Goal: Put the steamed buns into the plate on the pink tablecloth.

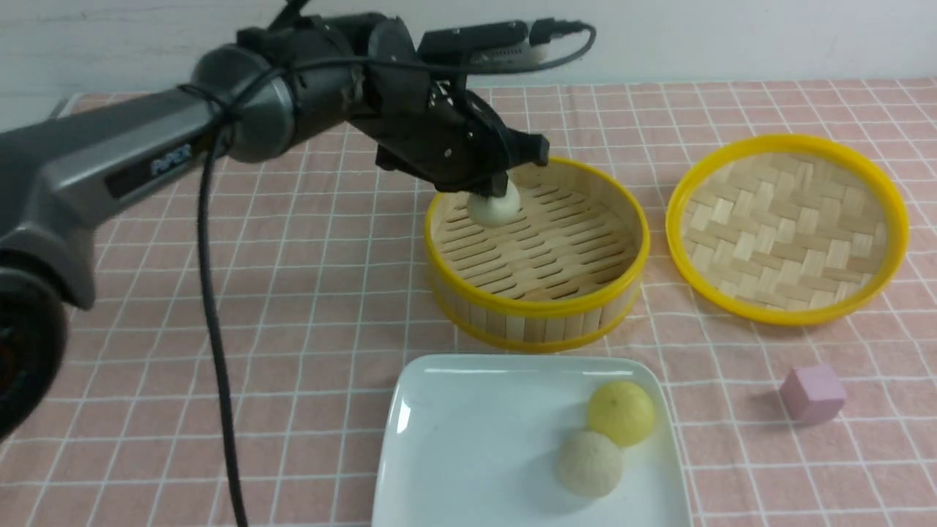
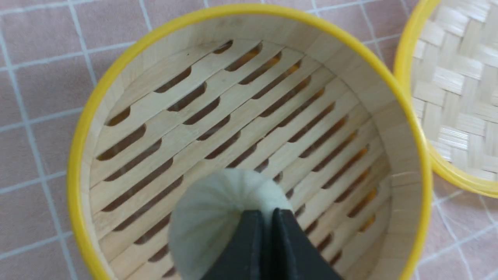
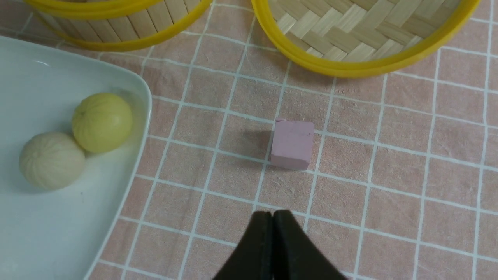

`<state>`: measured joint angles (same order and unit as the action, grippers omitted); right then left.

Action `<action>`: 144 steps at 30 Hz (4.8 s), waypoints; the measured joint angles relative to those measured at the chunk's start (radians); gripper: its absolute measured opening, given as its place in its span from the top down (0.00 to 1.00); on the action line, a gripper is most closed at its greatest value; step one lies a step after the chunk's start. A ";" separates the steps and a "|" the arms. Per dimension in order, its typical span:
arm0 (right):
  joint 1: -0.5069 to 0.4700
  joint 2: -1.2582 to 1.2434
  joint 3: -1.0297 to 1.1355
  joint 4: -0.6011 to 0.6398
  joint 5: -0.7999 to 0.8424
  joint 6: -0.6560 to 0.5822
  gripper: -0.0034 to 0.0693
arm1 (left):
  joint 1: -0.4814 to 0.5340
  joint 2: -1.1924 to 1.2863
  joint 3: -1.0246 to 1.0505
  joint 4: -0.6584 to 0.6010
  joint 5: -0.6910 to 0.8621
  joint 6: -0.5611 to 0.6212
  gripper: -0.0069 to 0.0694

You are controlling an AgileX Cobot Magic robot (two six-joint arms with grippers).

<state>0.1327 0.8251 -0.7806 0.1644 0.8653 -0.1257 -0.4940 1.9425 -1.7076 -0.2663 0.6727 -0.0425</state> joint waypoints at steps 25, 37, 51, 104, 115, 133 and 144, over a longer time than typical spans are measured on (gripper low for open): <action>0.000 -0.147 0.000 0.066 0.111 0.000 0.91 | -0.173 -0.211 0.570 -0.034 0.001 0.020 0.71; 0.000 -0.566 0.028 0.052 0.230 0.000 0.90 | -0.182 -0.209 0.570 -0.032 -0.020 0.001 0.36; 0.000 -0.626 0.437 0.054 -0.613 0.000 0.88 | -0.182 -0.209 0.570 -0.033 -0.020 0.001 0.37; -0.087 -0.835 0.793 -0.046 -0.471 0.000 0.79 | -0.182 -1.046 0.672 0.199 0.241 -0.001 0.91; -0.087 -0.835 0.793 -0.046 -0.470 0.000 0.77 | -0.182 -1.373 1.134 0.100 -0.333 -0.143 0.90; -0.087 -0.835 0.793 -0.046 -0.470 0.000 0.74 | -0.182 -1.378 1.318 0.105 -0.411 -0.155 0.88; -0.087 -0.835 0.793 -0.046 -0.470 0.000 0.73 | -0.037 -1.456 1.399 0.358 -0.421 -0.303 0.87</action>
<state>0.0452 -0.0101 0.0124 0.1184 0.3955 -0.1257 -0.5314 0.4869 -0.3088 0.0918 0.2521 -0.3460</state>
